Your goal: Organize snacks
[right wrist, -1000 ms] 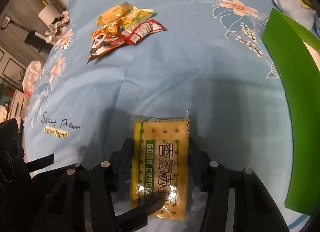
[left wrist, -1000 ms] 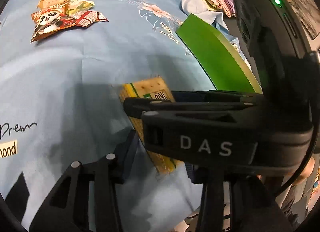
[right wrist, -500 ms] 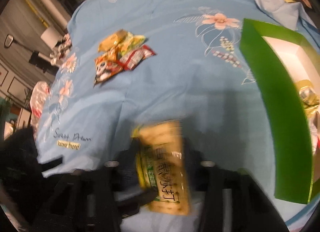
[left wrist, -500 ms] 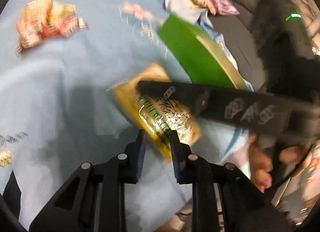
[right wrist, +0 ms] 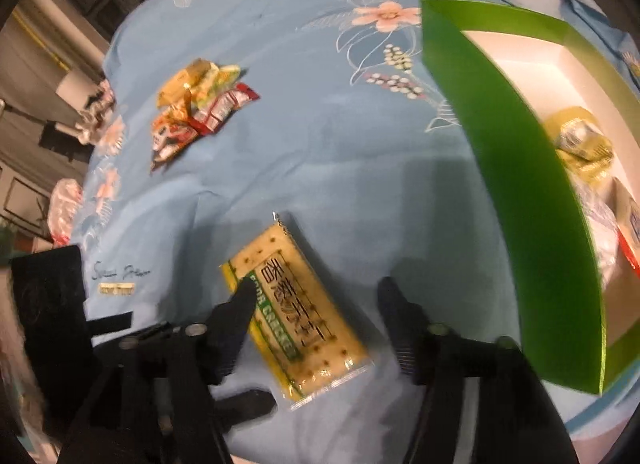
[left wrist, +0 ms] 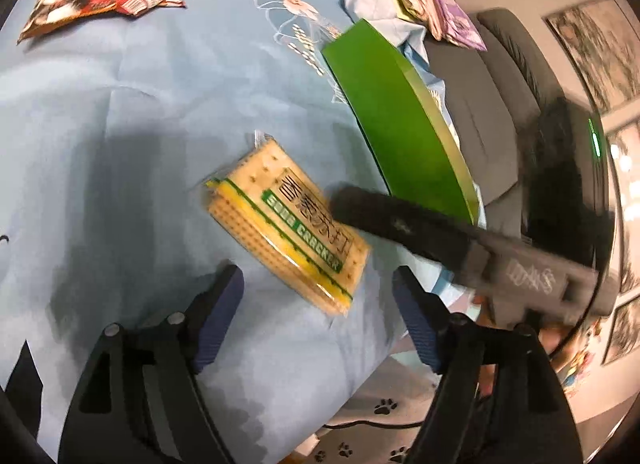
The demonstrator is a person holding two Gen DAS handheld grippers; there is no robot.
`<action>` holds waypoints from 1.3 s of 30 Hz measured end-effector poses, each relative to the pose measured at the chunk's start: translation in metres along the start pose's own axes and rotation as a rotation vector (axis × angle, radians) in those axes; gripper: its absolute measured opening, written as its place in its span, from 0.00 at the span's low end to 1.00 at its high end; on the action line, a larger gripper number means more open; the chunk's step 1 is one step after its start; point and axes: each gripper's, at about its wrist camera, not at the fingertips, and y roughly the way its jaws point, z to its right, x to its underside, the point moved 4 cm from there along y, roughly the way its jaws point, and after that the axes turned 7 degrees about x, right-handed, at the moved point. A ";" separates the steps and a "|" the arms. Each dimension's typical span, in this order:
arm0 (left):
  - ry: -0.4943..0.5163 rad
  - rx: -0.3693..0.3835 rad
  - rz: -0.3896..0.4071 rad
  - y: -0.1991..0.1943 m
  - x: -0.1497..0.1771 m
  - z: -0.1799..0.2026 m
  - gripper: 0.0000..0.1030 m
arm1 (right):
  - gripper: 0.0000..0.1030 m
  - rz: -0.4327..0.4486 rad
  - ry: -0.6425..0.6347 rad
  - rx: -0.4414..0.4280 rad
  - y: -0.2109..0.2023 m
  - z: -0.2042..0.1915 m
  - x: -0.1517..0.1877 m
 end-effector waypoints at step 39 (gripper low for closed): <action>-0.039 -0.318 0.131 0.010 -0.045 -0.012 0.34 | 0.54 0.230 -0.336 0.073 0.005 -0.018 0.047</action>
